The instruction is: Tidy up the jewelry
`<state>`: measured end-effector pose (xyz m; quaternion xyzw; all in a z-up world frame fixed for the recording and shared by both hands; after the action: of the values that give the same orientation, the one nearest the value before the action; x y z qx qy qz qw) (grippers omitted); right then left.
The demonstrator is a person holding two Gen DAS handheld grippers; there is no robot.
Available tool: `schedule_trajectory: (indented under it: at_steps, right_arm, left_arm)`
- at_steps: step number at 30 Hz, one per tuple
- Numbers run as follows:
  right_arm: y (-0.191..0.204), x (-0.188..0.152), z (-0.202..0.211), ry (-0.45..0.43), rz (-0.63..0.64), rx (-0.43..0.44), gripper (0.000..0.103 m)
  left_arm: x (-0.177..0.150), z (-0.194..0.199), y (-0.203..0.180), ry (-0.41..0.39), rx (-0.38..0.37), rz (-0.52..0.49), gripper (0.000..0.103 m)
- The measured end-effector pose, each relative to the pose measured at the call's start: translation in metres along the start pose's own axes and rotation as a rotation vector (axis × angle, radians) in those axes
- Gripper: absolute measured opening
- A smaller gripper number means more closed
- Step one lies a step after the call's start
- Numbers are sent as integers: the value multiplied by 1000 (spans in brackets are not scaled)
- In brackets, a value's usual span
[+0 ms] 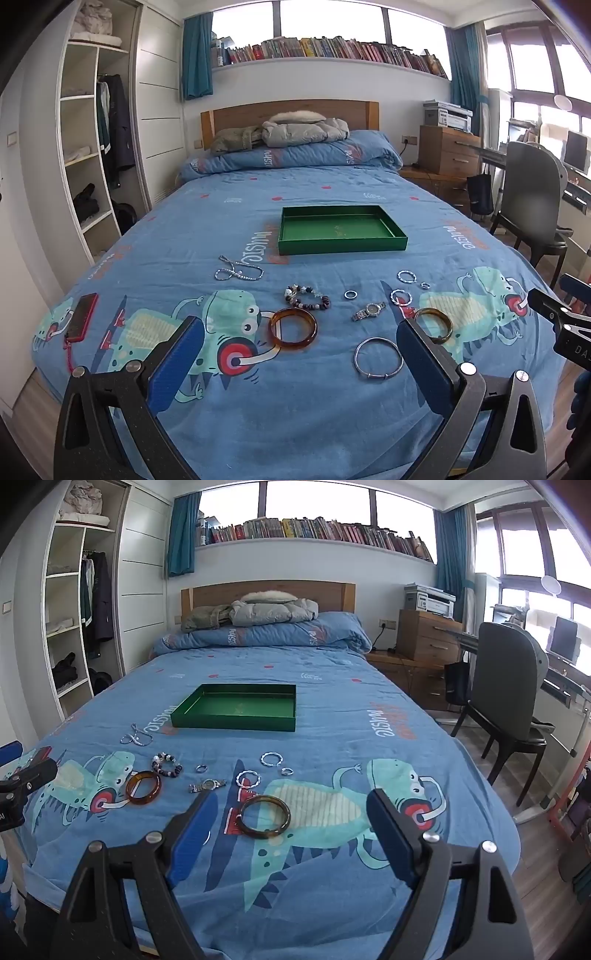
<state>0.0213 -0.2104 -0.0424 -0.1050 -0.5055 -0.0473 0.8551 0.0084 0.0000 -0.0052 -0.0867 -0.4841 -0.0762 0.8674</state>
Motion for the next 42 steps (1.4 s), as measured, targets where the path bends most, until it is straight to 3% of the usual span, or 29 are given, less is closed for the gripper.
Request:
schedule_trajectory:
  at_steps: [21, 34, 42]
  right_arm:
    - [-8, -4, -1, -15, -54, 13, 82]
    - [-9, -11, -13, -5, -72, 51, 82]
    - [-12, -15, -22, 6, -74, 63, 82]
  left_arm:
    - [-3, -2, 2, -14, 35, -4, 102]
    - [-4, -14, 8, 18, 52, 29, 102]
    - [-7, -16, 20, -4, 88, 73, 102]
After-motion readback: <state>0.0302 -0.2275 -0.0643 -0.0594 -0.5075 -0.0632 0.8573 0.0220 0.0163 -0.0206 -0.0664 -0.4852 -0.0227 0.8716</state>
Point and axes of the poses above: each gripper's, at about its wrist camera, not at the fingertips, and z roughly against the way its jaws point, y to its left, x to its top, the point moved 1 cm from there along -z, roughly the way its jaws point, and after that the axes turned 13 degrees about -x, right-handed, at the moved point
